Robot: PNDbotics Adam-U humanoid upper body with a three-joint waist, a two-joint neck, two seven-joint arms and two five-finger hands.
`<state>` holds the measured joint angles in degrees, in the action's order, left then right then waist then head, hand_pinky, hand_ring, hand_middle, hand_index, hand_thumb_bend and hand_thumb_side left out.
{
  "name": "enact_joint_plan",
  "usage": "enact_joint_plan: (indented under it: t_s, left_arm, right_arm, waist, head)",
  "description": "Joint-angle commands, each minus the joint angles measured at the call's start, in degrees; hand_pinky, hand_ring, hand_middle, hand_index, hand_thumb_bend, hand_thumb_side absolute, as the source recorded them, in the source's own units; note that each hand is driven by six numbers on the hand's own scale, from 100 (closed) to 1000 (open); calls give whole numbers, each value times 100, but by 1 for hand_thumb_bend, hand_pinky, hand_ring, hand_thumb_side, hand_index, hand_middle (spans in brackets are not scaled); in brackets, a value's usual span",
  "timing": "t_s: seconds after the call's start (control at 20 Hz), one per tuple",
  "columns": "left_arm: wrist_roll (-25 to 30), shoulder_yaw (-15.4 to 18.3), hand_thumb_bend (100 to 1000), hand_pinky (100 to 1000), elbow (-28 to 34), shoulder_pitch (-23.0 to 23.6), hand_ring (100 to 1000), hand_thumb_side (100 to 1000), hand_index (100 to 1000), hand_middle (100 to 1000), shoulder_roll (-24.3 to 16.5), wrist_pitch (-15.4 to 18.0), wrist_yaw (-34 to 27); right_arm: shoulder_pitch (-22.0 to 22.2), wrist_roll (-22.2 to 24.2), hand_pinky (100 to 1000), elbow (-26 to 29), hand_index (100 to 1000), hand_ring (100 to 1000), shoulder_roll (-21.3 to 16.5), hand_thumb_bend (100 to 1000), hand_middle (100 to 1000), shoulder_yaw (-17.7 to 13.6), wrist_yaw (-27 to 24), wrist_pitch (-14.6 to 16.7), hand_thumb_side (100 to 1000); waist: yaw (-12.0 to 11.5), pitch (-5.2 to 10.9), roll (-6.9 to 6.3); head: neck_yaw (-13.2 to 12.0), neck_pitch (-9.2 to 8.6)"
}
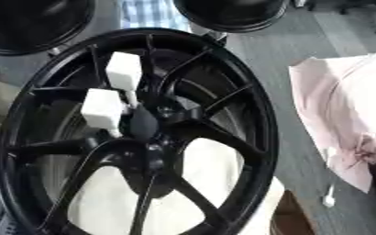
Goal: Pull the pin out of the wheel hub.
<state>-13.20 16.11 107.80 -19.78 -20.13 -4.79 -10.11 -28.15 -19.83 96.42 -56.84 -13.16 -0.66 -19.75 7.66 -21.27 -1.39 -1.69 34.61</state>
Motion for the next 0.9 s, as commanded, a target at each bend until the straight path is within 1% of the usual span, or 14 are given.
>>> enact_joint_plan:
  t_s: [0.05, 0.1, 0.15, 0.2, 0.25, 0.3, 0.35, 0.4, 0.5, 0.6, 0.65, 0.8, 0.85, 0.9]
  left_arm:
    - [-59, 77, 319, 705, 142, -52, 613, 825, 741, 605, -126, 7, 18]
    - [-67, 81, 319, 704, 147, -53, 613, 824, 741, 605, -127, 8, 18]
    - [-73, 84, 319, 704, 150, -52, 613, 824, 741, 605, -129, 9, 18]
    - [-75, 85, 320, 704, 151, -49, 613, 825, 741, 605, -131, 9, 19]
    - [-71, 82, 320, 704, 149, -44, 613, 825, 741, 606, -135, 9, 22]
    - [-65, 81, 320, 704, 145, -40, 613, 826, 741, 606, -138, 10, 26]
    - [-61, 82, 321, 704, 141, -34, 613, 825, 741, 606, -139, 11, 29]
    - [-59, 84, 321, 704, 138, -29, 613, 825, 741, 606, -141, 13, 31]
    - [-59, 87, 322, 704, 132, -23, 613, 825, 741, 606, -145, 16, 34]
    - [-61, 89, 322, 704, 131, -23, 613, 825, 741, 606, -148, 19, 34]
    - [-62, 88, 322, 704, 132, -25, 613, 824, 741, 606, -149, 19, 33]
    - [-65, 87, 323, 704, 137, -31, 613, 823, 741, 605, -148, 18, 28]
    - [-67, 86, 323, 704, 139, -31, 613, 823, 741, 605, -148, 18, 26]
    - [-68, 85, 323, 704, 141, -30, 613, 823, 741, 605, -148, 17, 25]
  right_arm:
    - [281, -721, 586, -208, 604, 564, 338, 100, 496, -447, -129, -87, 100]
    - [414, -899, 671, -267, 698, 681, 460, 158, 611, -486, -191, -97, 100]
    - [540, -1002, 719, -312, 744, 759, 565, 198, 707, -492, -190, -88, 129]
    - [632, -1039, 772, -345, 814, 841, 639, 184, 805, -490, -137, -79, 344]
    - [714, -1027, 809, -379, 861, 903, 695, 100, 864, -485, -16, -87, 558]
    - [762, -1003, 816, -403, 870, 917, 739, 100, 876, -492, 121, -102, 620]
    - [784, -998, 824, -414, 883, 943, 775, 100, 896, -512, 226, -120, 738]
    - [793, -1016, 823, -410, 883, 943, 799, 100, 895, -530, 295, -132, 771]
    - [796, -1063, 822, -370, 887, 942, 811, 100, 895, -541, 358, -145, 789]
    - [782, -1079, 820, -302, 886, 937, 797, 100, 894, -528, 389, -170, 774]
    - [771, -1064, 816, -258, 885, 930, 788, 100, 891, -514, 400, -188, 730]
    - [713, -978, 813, -92, 885, 924, 759, 100, 889, -463, 438, -239, 678]
    - [680, -944, 809, -19, 880, 917, 745, 100, 883, -441, 453, -251, 640]
    - [637, -917, 806, 62, 875, 911, 733, 100, 877, -415, 458, -262, 622]
  waist:
    - [17, 97, -7]
    - [16, 94, -11]
    - [15, 90, -16]
    - [14, 87, -20]
    - [16, 83, -28]
    - [18, 81, -35]
    - [23, 80, -41]
    - [26, 79, -44]
    - [29, 79, -44]
    - [24, 79, -39]
    - [20, 80, -35]
    - [8, 86, -26]
    - [4, 89, -22]
    - [1, 91, -20]
  head:
    - [-60, -50]
    - [-61, -50]
    - [-61, -56]
    - [-60, -60]
    - [-56, -54]
    - [-49, -44]
    - [-39, -34]
    - [-29, -29]
    - [-9, -18]
    - [-4, -8]
    - [-2, -7]
    - [2, -9]
    - [5, -11]
    - [9, -13]
